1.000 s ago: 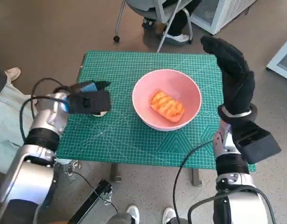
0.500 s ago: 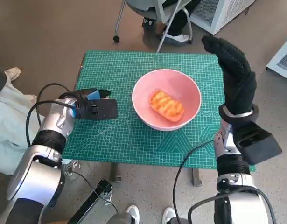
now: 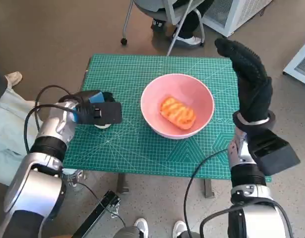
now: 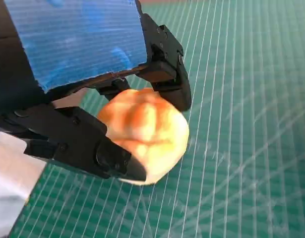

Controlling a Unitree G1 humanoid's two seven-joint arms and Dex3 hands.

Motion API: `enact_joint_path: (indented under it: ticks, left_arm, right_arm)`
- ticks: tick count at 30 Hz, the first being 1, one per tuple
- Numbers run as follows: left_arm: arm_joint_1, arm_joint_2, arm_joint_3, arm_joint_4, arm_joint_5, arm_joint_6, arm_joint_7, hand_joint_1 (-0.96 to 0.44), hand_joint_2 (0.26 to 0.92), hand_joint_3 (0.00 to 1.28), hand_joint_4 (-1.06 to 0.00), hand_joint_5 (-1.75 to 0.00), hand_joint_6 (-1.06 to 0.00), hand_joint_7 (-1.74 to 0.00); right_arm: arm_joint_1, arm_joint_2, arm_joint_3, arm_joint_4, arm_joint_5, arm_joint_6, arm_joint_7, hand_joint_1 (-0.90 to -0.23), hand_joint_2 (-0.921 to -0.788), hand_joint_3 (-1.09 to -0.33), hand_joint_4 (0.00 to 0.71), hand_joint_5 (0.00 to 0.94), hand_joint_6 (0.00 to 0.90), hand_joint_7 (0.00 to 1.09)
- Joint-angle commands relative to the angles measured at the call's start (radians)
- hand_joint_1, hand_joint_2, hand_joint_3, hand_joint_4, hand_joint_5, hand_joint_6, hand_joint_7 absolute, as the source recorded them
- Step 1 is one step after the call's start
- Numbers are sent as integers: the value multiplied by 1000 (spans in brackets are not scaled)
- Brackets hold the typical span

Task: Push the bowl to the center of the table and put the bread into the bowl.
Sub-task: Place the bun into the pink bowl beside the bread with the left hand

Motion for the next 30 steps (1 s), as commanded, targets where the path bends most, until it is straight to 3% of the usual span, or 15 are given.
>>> enact_joint_path:
  ticks: [1,11,17,21,23,25,27,30]
  left_arm:
    - [-58,29,46,-101,-39,-50,26,1,920,65,-675,-1162,-642,-1172]
    - [-22,33,138,-410,-116,-121,33,1,920,66,-652,-1160,-663,-1177]
    - [31,-17,159,-608,-153,-132,43,2,920,65,-653,-1171,-664,-1167]
    - [50,-58,156,-639,-182,-164,30,2,920,63,-650,-1173,-674,-1156]
    - [55,-78,155,-624,-213,-181,1,2,920,95,-592,-1211,-656,-1192]
    - [55,-95,151,-603,-243,-187,-48,1,921,173,-498,-1302,-573,-1279]
    - [57,-107,143,-592,-268,-179,-107,-1,886,171,-432,-842,-453,-898]
    - [59,-117,132,-582,-291,-164,-187,-40,882,111,-357,-361,-337,-583]
  right_arm:
    - [19,5,6,1,-4,14,0,-571,-921,-708,318,1,28,821]
    - [23,12,9,-8,10,24,10,-583,-921,-705,319,1,25,828]
    - [29,15,10,-21,18,31,15,-582,-921,-704,321,2,24,830]
    - [31,14,10,-25,18,33,15,-581,-921,-704,322,3,24,830]
    - [34,12,10,-28,18,34,14,-581,-921,-704,323,3,25,829]
    - [35,11,9,-28,17,34,14,-582,-921,-703,323,3,25,829]
    - [38,9,8,-31,15,31,13,-582,-921,-703,323,3,26,829]
    - [41,4,7,-32,13,28,12,-583,-921,-702,324,3,26,828]
